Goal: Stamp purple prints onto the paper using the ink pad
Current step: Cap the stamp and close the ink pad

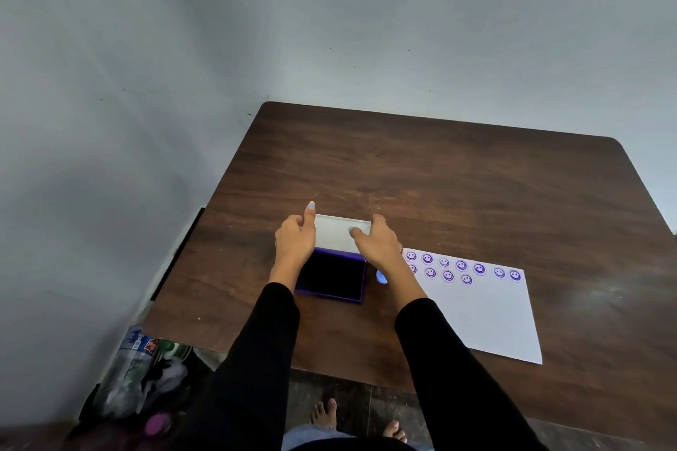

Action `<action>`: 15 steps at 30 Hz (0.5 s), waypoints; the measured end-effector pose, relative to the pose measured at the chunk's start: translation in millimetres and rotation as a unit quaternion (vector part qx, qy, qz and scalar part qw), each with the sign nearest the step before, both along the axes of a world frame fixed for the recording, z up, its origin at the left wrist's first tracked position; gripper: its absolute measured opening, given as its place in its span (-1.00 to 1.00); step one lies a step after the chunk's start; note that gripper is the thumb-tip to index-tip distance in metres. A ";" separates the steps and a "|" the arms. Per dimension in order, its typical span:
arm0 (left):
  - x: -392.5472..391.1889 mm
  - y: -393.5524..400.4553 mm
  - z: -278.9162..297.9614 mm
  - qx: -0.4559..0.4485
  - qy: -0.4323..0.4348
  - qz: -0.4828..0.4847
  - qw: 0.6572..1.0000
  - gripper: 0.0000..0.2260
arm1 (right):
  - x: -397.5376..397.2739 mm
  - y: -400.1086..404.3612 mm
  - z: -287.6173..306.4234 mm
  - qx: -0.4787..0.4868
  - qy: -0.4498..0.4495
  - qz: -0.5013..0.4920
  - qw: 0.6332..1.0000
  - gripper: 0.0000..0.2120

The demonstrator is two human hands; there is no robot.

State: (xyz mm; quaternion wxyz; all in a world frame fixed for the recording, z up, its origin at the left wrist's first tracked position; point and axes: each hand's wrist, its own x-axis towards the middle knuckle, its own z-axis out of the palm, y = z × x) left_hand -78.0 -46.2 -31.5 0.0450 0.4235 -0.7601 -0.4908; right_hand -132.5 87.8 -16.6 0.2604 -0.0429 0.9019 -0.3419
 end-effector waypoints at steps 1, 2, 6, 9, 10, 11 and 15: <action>0.8 -0.7 0.8 0.002 0.004 0.002 1.000 -0.45 | -0.2 0.1 0.0 -0.022 -0.003 -0.027 0.999 -0.43; 1.8 -1.6 2.0 0.006 0.006 0.004 1.000 -0.47 | -0.7 0.9 1.0 -0.047 -0.006 -0.056 0.997 -0.41; 7.9 -5.2 7.1 0.024 0.026 0.013 0.999 -0.45 | 0.0 3.7 10.6 -0.117 0.009 -0.142 0.983 -0.44; 17.1 -3.0 8.7 0.029 0.052 0.022 0.998 -0.42 | 0.7 8.3 18.7 -0.134 0.039 -0.150 0.979 -0.62; 20.3 -1.6 8.8 0.030 0.060 0.027 0.997 -0.41 | 2.3 11.1 22.4 -0.137 0.044 -0.144 0.979 -0.57; 23.5 -0.4 8.9 0.029 0.065 0.036 0.997 -0.41 | 3.5 14.0 23.6 -0.138 0.050 -0.134 0.980 -0.54; 31.3 0.4 13.5 0.015 0.057 0.065 0.996 -0.45 | 6.2 23.8 30.8 -0.142 0.003 -0.095 0.985 -0.75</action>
